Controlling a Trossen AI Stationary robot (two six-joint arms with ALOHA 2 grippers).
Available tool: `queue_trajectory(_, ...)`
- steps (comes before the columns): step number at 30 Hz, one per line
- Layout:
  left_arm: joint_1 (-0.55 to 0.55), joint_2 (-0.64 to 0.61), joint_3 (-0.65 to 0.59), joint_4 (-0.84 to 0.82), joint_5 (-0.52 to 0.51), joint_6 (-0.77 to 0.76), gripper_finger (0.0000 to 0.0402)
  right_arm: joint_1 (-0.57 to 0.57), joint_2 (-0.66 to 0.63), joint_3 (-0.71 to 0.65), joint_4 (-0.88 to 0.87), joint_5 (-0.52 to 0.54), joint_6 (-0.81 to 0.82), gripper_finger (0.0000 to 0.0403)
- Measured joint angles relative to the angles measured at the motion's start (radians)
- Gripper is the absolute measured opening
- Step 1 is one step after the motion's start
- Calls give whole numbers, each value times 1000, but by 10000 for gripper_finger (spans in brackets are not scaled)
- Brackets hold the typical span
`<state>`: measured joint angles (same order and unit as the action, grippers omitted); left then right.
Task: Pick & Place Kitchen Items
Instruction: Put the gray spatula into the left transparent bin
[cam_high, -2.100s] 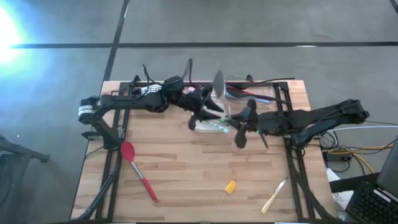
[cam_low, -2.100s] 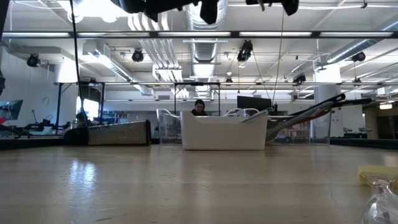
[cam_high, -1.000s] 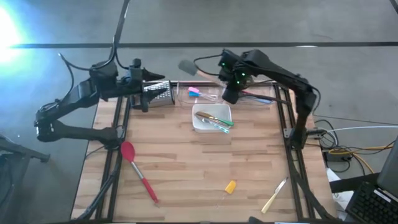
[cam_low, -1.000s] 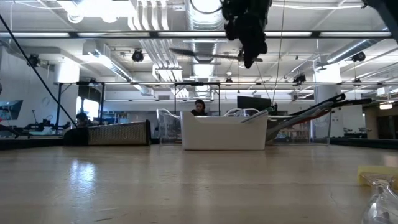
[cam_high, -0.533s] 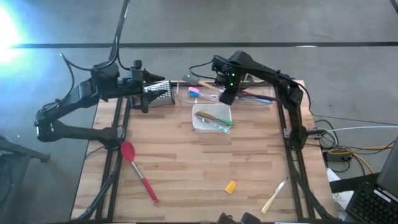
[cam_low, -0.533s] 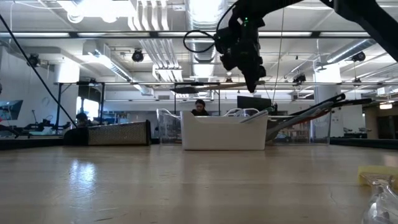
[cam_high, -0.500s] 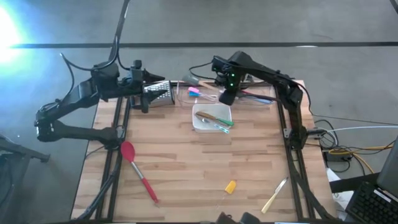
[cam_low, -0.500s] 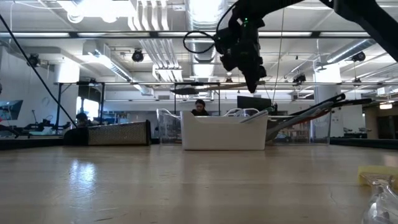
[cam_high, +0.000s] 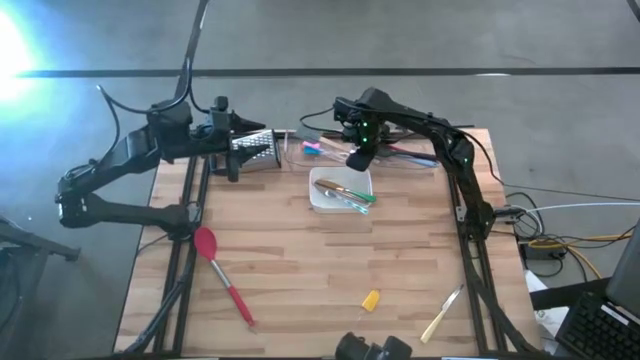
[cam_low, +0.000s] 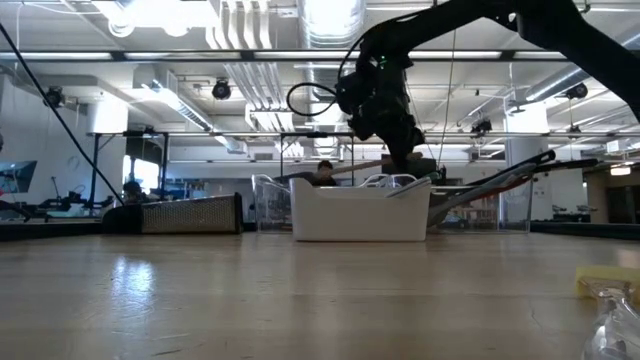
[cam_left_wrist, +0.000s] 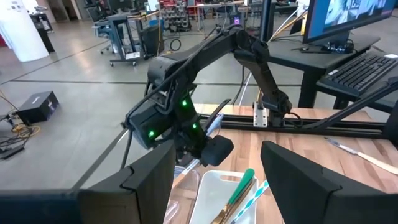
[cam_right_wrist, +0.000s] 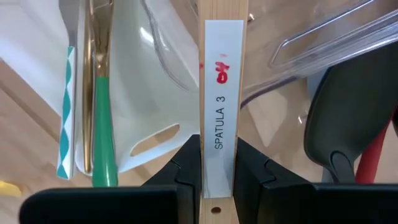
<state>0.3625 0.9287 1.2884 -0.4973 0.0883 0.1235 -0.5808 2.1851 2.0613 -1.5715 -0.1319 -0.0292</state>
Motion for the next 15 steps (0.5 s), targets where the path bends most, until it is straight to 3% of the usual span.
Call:
queue_trajectory(9,0,0,0,-2,0,11,243,0,2,8,0,0,30,46)
queue_trajectory(15,0,0,0,-8,0,11,243,8,2,7,1,0,27,75)
